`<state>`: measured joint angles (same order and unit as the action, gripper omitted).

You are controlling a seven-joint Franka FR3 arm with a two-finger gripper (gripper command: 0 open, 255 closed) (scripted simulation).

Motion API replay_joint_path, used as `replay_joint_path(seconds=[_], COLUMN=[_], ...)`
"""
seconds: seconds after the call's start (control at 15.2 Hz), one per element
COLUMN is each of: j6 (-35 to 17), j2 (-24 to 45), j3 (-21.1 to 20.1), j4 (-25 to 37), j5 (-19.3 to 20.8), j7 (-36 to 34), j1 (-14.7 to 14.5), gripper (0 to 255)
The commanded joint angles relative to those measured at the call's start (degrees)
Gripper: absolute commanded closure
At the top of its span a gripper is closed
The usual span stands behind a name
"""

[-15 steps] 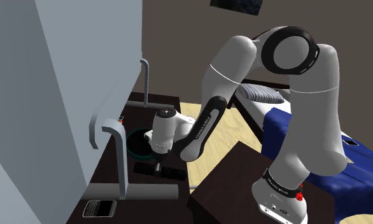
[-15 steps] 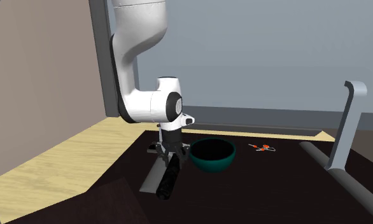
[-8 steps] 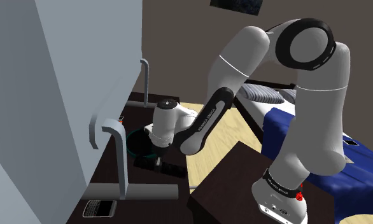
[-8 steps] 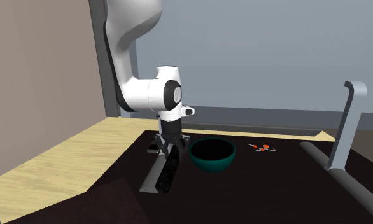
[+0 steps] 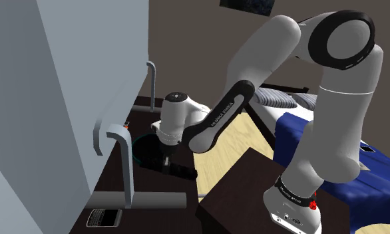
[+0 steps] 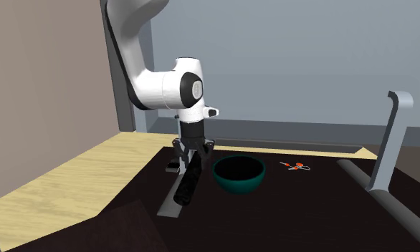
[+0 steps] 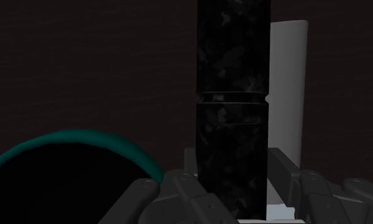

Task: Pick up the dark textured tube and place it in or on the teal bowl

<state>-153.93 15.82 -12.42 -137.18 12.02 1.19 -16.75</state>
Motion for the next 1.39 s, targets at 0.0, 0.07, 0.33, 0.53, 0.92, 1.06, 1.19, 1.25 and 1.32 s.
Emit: replay_joint_path(seconds=[0.0, 0.07, 0.33, 0.53, 0.92, 1.06, 1.19, 1.25, 1.32], j6=[1.34, 2.03, 4.85, 7.02, 11.11, 12.57, 14.16, 15.02, 15.9], j2=[-1.48, -2.24, -5.2, -7.33, -7.24, -4.54, -1.75, -0.32, 1.14], j3=[-0.51, -0.76, -1.58, -2.04, -1.48, -0.63, 0.13, 0.47, 0.8], j4=[-0.08, -0.12, -0.12, 0.02, 4.32, 8.47, 12.86, 15.15, 17.5], j5=[-0.95, -1.43, -3.3, -4.62, -5.52, -5.06, -4.7, -4.55, -4.42], j7=[0.85, 1.21, 2.63, 3.63, 6.34, 7.89, 9.4, 10.14, 10.87], j1=[0.45, 0.61, 1.13, 1.39, 2.52, 3.37, 4.15, 4.51, 4.85], gripper=[255, 255, 255, 255, 255, 255, 255, 255, 255])
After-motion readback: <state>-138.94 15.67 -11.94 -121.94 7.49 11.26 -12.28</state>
